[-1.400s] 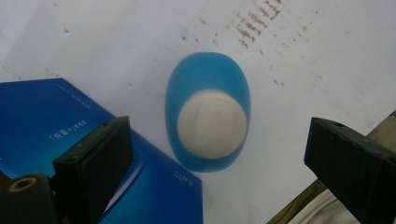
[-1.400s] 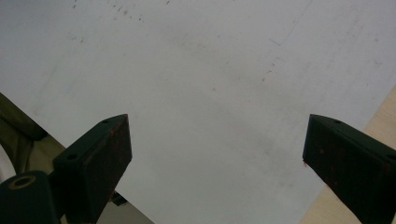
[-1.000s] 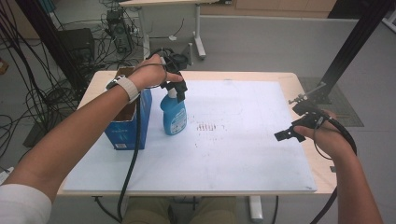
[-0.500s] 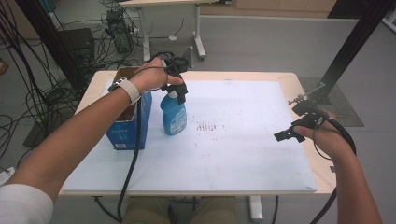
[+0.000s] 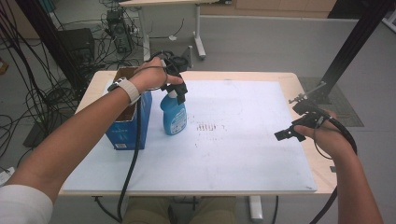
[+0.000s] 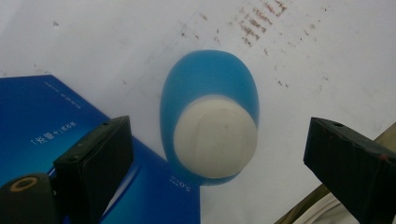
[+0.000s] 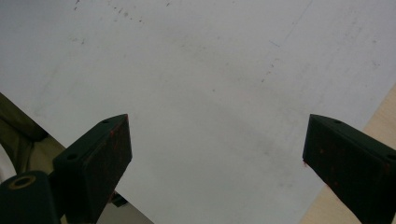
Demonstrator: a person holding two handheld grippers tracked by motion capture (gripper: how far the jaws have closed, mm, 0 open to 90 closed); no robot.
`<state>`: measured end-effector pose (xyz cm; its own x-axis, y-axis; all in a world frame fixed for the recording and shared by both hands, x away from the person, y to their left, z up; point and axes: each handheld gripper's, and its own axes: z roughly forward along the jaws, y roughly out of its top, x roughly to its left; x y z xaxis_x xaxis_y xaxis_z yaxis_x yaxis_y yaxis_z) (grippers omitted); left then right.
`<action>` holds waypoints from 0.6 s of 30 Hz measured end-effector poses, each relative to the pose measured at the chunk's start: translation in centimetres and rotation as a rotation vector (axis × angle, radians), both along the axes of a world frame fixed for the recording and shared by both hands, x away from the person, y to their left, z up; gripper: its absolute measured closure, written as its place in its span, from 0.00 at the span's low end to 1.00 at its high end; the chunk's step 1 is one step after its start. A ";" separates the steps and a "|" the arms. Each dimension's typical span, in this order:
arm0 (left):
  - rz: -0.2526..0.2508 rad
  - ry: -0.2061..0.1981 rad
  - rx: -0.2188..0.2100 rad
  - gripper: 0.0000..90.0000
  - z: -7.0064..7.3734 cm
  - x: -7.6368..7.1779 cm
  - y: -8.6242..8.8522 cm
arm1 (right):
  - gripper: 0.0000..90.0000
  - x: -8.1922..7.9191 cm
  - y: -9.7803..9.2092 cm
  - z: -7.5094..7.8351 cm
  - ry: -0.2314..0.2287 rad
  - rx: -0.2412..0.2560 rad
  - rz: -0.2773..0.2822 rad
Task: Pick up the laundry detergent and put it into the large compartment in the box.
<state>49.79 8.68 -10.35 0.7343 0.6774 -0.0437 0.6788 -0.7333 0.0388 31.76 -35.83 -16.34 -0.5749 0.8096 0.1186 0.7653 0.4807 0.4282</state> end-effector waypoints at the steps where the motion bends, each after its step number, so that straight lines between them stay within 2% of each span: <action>1: 0.000 0.000 0.000 0.10 0.0 0.0 0.0 | 0.09 0.0 0.0 0.0 0.000 0.000 0.000; 18: 0.006 0.001 -0.001 0.10 0.0 0.1 0.3 | 0.09 0.1 0.1 0.1 -0.004 0.000 0.001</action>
<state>49.91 8.96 -10.32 0.7300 0.6820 -0.0446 0.6834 -0.7290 0.0388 31.82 -35.76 -16.19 -0.5761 0.8091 0.1162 0.7631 0.4813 0.4313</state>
